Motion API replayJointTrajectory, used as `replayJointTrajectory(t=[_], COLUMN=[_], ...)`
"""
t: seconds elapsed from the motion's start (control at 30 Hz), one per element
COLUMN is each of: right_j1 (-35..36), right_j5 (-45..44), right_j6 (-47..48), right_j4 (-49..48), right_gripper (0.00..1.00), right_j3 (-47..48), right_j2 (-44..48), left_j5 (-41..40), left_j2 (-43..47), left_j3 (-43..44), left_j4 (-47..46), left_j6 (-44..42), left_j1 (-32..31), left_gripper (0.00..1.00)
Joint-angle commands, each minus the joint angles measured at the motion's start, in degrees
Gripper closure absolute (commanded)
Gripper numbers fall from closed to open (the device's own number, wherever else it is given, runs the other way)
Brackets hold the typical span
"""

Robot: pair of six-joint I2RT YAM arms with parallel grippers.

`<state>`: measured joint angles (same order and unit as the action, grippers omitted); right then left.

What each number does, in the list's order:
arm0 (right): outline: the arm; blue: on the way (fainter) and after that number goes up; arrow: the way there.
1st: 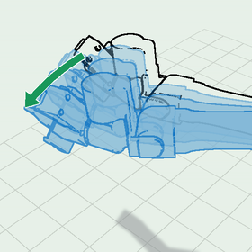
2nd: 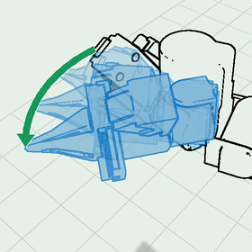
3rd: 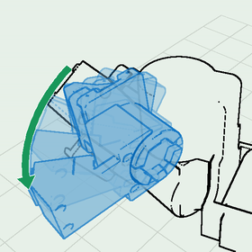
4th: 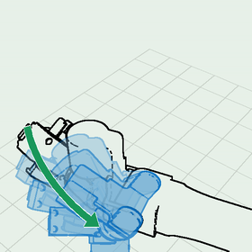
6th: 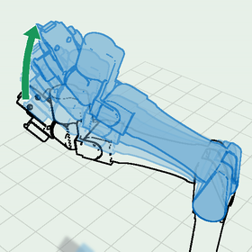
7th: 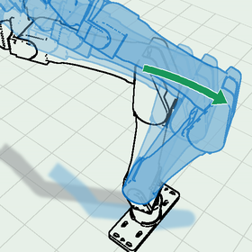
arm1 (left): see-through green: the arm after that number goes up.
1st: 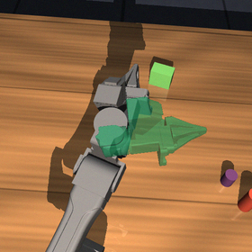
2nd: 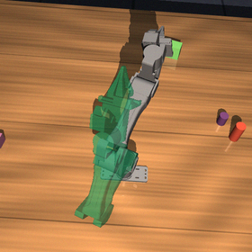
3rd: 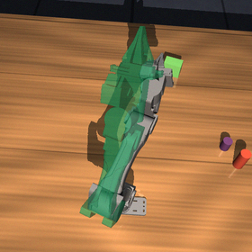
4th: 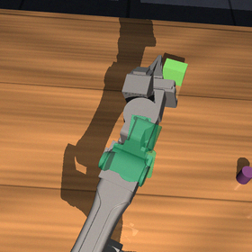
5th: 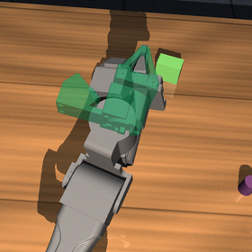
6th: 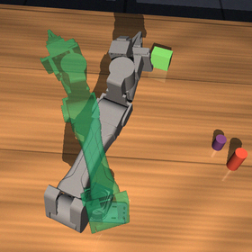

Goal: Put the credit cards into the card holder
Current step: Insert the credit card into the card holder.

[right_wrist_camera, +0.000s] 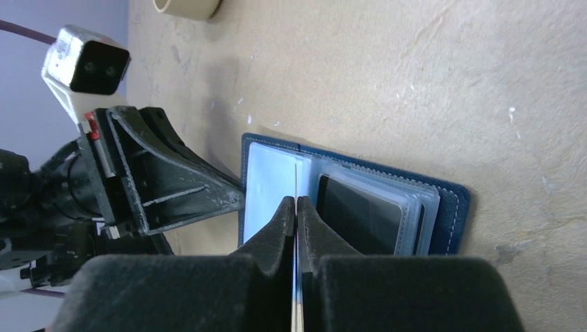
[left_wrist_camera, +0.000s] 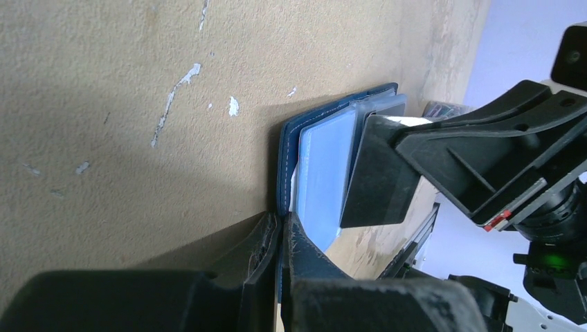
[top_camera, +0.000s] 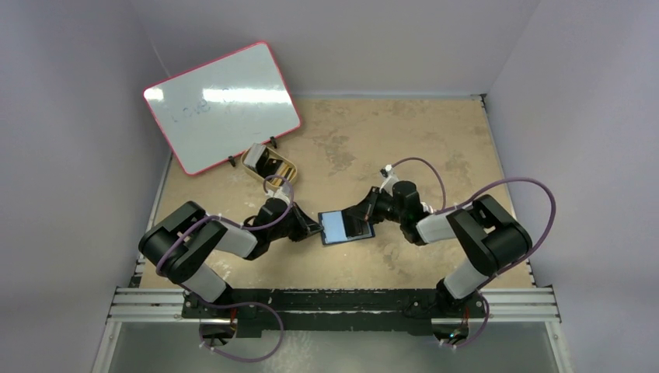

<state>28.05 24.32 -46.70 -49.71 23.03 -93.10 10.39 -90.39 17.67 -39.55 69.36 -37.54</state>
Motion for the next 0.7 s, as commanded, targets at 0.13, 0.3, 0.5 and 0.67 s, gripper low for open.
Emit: replayJointTrajectory(t=[0.13, 0.3, 0.5, 0.67], right_j1=[-0.19, -0.19, -0.19, -0.15], right_j5=[-4.2, -5.56, -5.91, -7.44], right_j6=[3.08, 3.57, 3.91, 3.95], right_j4=[1.66, 0.45, -1.25, -4.36], right_gripper=[1.0, 1.0, 1.0, 1.0], right_j3=[4.42, 5.03, 4.12, 3.08], right_j2=[1.61, 0.75, -0.48, -0.7], left_j5=[-2.28, -2.32, -2.3, -2.14], left_j2=[0.64, 0.71, 0.66, 1.0], left_j3=[-0.25, -0.4, -0.34, -0.57], left_j4=[2.55, 2.47, 2.42, 2.13], left_j6=[-1.41, -1.4, -1.33, -1.0], left_j1=[-0.32, -0.3, -0.31, -0.34], left_gripper=[1.0, 1.0, 1.0, 1.0])
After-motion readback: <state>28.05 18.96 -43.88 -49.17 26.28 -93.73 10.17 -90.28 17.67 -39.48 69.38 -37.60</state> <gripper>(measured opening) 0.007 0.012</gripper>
